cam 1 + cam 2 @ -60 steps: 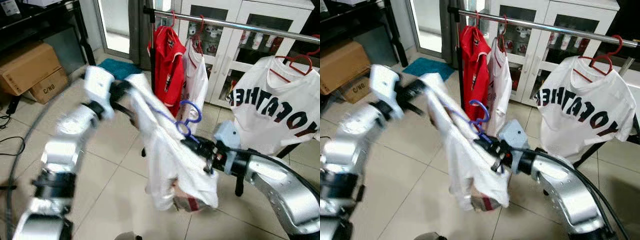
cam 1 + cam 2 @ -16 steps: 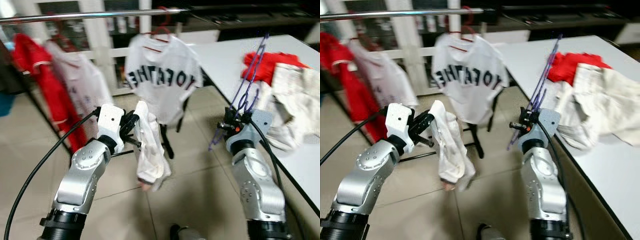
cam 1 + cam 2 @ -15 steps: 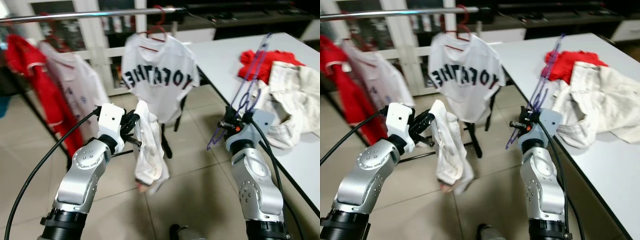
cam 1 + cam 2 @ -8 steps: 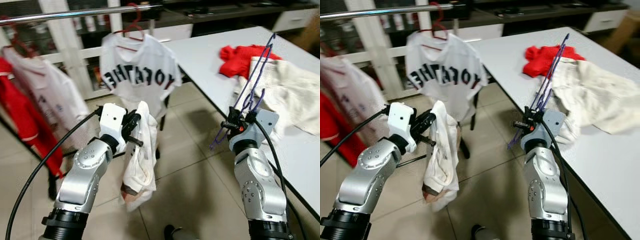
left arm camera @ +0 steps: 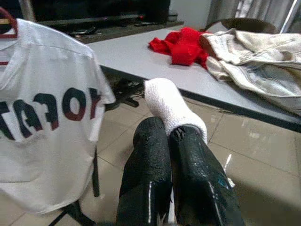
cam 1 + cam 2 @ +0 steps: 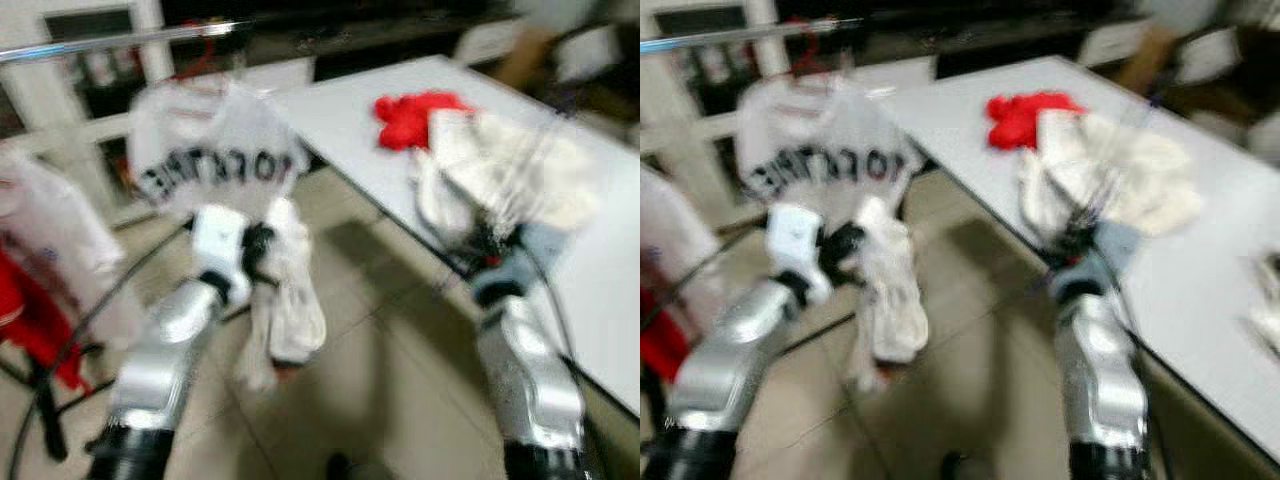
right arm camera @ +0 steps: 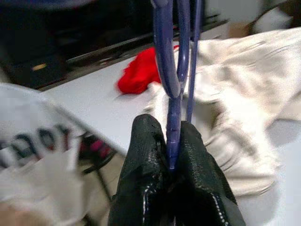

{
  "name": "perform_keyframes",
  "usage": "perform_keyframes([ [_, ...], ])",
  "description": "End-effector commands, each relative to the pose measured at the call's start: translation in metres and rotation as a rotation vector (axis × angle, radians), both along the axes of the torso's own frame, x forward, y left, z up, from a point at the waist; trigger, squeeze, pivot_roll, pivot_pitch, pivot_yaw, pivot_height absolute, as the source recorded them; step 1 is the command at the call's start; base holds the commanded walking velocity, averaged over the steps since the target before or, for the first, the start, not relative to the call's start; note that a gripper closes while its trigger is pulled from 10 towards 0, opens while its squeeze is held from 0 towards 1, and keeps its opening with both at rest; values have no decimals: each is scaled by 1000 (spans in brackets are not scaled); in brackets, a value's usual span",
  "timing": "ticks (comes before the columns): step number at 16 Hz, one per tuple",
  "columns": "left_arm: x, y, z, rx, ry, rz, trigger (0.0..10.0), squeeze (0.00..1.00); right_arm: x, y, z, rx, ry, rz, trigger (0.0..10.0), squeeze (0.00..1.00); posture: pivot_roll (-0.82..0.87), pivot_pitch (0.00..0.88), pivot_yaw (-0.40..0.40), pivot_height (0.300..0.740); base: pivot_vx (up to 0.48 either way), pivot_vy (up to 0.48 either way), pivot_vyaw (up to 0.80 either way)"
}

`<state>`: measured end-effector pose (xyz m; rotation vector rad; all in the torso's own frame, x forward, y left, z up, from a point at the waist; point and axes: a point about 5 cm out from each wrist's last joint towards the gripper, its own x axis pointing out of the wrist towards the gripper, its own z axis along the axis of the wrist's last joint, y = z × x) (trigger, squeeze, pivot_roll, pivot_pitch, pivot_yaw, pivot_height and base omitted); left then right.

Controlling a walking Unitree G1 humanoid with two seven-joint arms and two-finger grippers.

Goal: Hang hanger

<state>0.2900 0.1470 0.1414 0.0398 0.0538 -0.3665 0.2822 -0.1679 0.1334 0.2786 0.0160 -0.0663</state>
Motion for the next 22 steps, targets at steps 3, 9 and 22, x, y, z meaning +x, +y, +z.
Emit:
perform_keyframes([
  [3,2,-2,10,18,-76,2,10000,0,-9,2,-4,-134,61,70,10000,0,-64,0,-9,740,0,0,-800],
  [9,1,-2,8,76,-72,-21,10000,0,-17,1,-9,-155,115,38,10000,0,-68,0,2,740,0,0,-800],
  [22,7,5,8,57,-70,15,10000,0,-21,9,-15,-46,175,106,10000,0,-76,0,8,740,0,188,-642],
])
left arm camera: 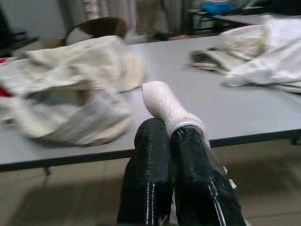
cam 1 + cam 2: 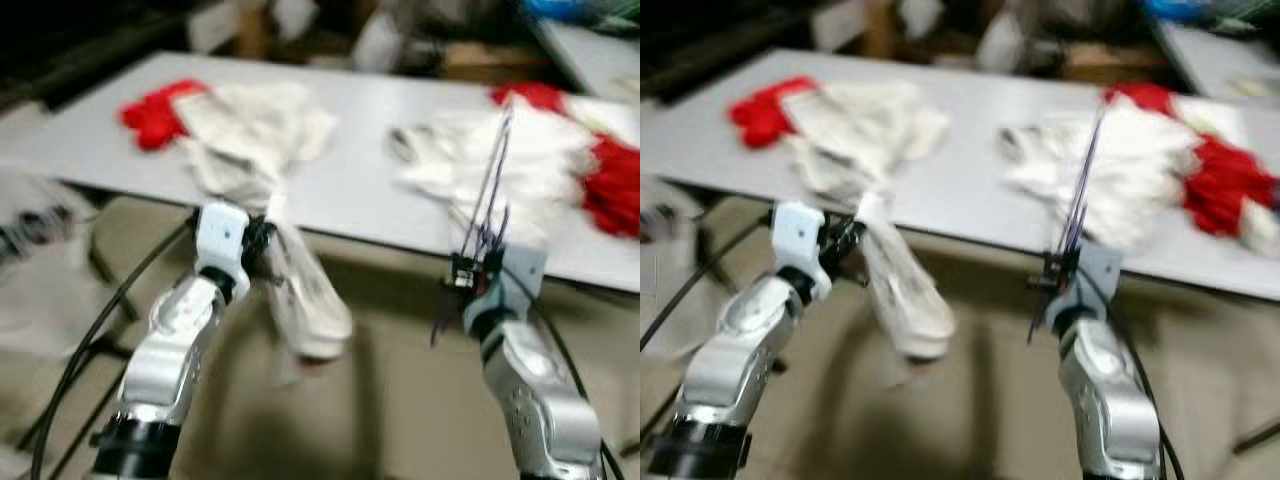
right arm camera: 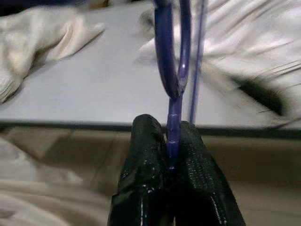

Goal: Hang hanger

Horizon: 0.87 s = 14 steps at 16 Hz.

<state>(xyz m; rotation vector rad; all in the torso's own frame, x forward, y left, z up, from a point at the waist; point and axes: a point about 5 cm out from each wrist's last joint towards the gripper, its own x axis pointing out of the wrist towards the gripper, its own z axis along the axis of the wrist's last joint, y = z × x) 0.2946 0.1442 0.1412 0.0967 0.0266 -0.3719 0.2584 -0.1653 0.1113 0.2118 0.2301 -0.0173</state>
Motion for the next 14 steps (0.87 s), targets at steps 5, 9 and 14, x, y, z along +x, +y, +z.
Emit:
perform_keyframes([
  [5,4,9,8,13,-31,27,10000,0,1,12,8,25,-33,63,10000,0,-78,0,11,740,0,401,0],
  [9,5,9,9,22,-32,19,10000,0,2,11,7,14,-29,49,10000,0,-75,0,12,740,0,401,0],
  [14,7,8,8,-5,-25,12,10000,0,3,12,8,28,-29,50,10000,0,-76,0,15,740,0,302,0],
])
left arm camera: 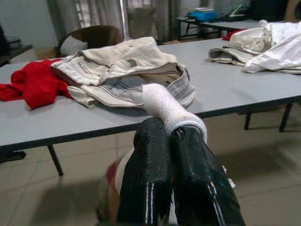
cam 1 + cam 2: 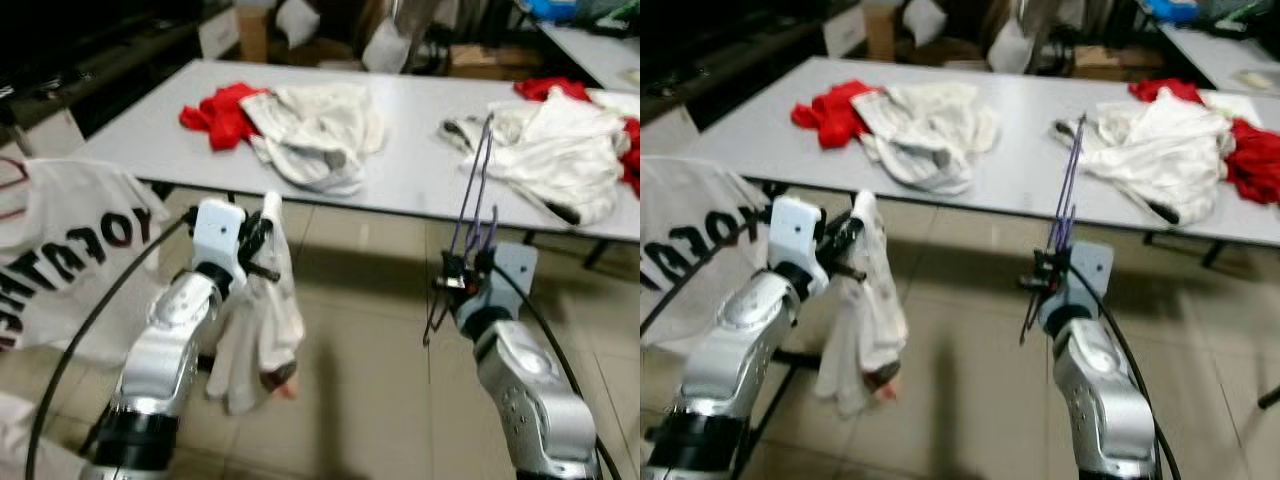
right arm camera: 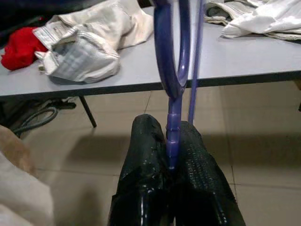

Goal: Hang hanger

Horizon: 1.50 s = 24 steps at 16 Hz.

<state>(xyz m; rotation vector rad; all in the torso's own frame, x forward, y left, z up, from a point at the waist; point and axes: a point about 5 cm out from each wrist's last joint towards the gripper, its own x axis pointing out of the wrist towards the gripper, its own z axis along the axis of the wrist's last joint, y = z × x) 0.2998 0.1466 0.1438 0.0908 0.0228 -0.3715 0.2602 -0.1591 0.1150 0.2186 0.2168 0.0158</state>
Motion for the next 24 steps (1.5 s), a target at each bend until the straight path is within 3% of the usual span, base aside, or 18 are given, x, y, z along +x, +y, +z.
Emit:
perform_keyframes([
  [1,1,4,5,-3,-13,9,10000,0,2,5,4,17,-12,14,10000,0,-76,0,15,740,0,0,0],
  [3,2,3,4,38,-8,23,10000,0,3,7,6,17,-31,15,10000,0,-74,0,15,740,0,0,0],
  [8,8,7,13,-7,-42,44,10000,0,8,13,14,-21,-66,84,10000,0,-72,0,14,740,0,0,0],
  [24,13,10,21,-33,-56,49,10000,0,11,15,19,-52,-87,158,10000,0,-71,0,15,740,310,0,-29],
])
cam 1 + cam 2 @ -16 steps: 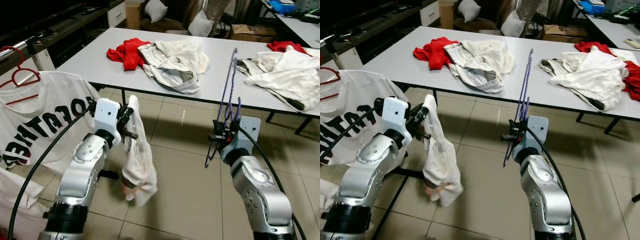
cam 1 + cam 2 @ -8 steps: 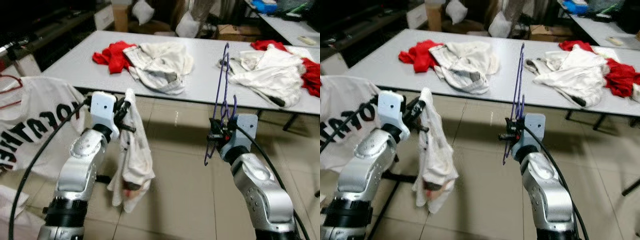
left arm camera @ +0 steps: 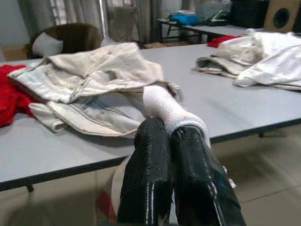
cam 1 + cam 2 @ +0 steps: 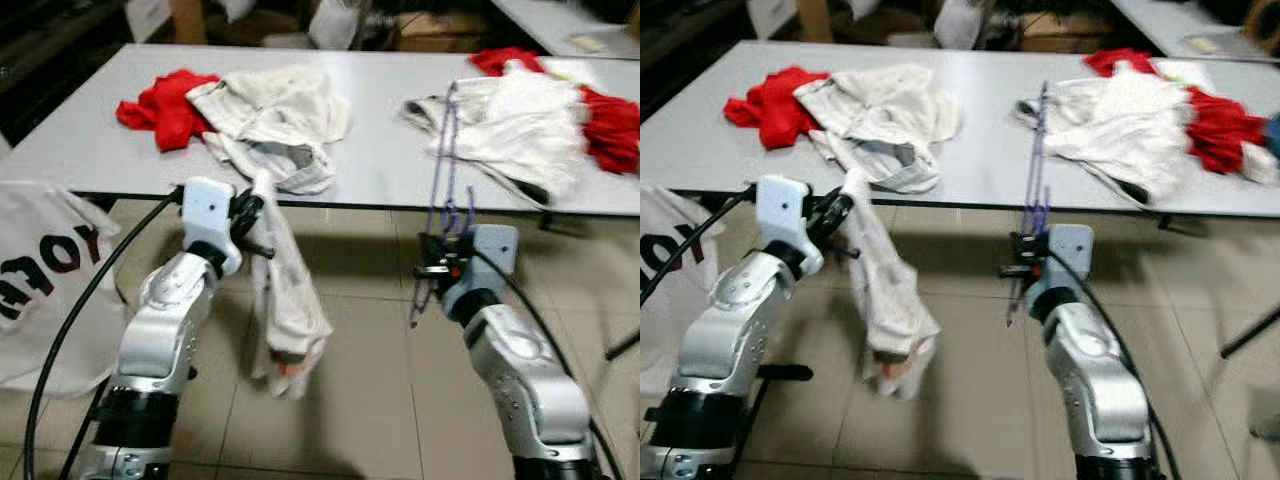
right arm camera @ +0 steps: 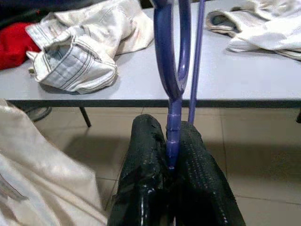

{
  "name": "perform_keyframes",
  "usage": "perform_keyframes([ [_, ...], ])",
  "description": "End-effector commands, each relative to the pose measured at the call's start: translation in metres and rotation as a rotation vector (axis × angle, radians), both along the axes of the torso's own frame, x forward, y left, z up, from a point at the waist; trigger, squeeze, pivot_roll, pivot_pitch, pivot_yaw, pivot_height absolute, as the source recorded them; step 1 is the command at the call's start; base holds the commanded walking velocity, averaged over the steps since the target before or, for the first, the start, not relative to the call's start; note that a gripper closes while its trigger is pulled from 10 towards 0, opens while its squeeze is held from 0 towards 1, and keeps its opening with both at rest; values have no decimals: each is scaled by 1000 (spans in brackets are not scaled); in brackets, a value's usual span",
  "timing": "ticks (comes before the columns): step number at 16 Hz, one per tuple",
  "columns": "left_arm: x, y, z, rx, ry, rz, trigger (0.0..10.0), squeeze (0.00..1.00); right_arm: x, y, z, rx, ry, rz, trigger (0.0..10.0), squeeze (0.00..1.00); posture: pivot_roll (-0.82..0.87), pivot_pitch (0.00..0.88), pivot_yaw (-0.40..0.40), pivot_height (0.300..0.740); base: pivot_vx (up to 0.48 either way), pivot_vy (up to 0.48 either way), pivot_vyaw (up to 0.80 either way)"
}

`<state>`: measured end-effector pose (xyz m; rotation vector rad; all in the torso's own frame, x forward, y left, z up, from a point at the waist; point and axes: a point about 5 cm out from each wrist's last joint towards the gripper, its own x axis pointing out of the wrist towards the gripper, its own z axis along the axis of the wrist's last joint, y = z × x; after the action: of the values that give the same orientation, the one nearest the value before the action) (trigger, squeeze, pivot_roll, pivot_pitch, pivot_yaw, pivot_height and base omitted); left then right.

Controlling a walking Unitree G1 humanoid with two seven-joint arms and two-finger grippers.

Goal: Hang hanger

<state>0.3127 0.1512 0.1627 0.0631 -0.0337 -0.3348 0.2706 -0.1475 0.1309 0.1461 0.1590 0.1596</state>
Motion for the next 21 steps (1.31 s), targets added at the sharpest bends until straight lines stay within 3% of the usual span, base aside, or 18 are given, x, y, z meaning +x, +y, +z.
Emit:
perform_keyframes([
  [1,1,6,3,4,-5,17,10000,0,1,3,4,1,-22,19,10000,0,-72,0,15,740,334,0,0],
  [11,4,16,11,0,-31,38,10000,0,1,12,18,10,-94,135,10000,0,-71,0,11,740,339,0,0],
  [14,9,23,28,10,-76,45,10000,0,-3,15,27,21,-141,239,10000,0,-66,0,11,740,347,0,0],
  [17,18,30,54,7,-147,55,10000,0,-7,6,37,-21,-171,355,10000,0,-62,0,15,740,352,0,0],
  [21,35,41,86,13,-215,67,10000,0,-22,-10,50,-154,-162,593,10000,0,-61,0,16,740,357,0,0],
])
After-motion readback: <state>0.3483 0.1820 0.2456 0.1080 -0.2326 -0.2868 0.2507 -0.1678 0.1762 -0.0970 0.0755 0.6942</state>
